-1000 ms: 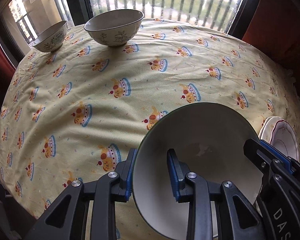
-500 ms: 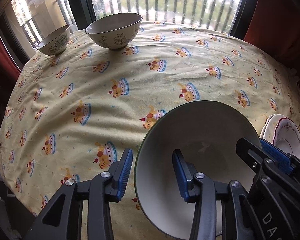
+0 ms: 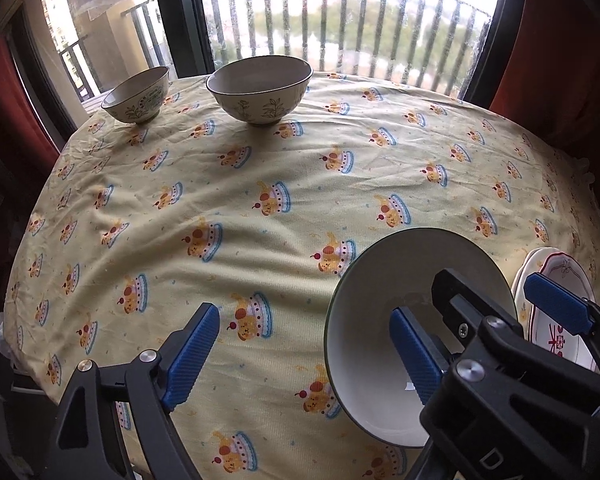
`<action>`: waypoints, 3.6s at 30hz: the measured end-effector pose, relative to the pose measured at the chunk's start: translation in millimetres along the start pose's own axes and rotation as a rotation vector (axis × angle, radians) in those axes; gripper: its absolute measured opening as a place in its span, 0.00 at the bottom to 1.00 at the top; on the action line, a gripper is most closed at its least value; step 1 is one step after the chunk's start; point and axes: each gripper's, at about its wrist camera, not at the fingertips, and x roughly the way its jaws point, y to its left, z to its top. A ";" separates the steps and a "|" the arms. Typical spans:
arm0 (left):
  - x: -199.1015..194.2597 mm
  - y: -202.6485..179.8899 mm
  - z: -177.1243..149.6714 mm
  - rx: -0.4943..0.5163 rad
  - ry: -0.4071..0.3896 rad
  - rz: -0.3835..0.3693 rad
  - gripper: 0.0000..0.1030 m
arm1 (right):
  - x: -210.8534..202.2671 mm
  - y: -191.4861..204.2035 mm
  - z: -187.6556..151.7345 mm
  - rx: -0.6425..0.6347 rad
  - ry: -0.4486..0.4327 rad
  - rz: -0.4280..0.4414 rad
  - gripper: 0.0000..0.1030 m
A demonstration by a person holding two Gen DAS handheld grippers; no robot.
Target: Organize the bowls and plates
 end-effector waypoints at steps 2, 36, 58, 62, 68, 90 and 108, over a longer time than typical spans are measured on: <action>-1.2 4.6 1.7 0.003 0.000 -0.015 0.86 | -1.8 4.9 1.5 -0.003 -0.004 -0.005 0.77; 15.0 124.1 163.6 0.108 -0.164 -0.106 0.86 | 13.0 139.7 148.2 0.078 -0.173 -0.116 0.79; 119.7 107.8 234.0 0.144 -0.163 -0.090 0.64 | 125.1 119.7 216.8 0.149 -0.173 -0.133 0.78; 131.2 105.9 235.3 0.156 -0.142 -0.078 0.45 | 139.3 116.4 218.1 0.163 -0.152 -0.124 0.66; 140.7 110.2 234.8 0.132 -0.119 -0.078 0.32 | 153.6 116.9 218.8 0.162 -0.115 -0.099 0.36; 138.8 106.7 231.0 0.138 -0.097 -0.061 0.22 | 156.4 114.3 214.7 0.183 -0.080 -0.109 0.22; 85.0 106.0 216.8 0.123 -0.131 -0.061 0.22 | 102.4 116.3 203.9 0.190 -0.103 -0.102 0.22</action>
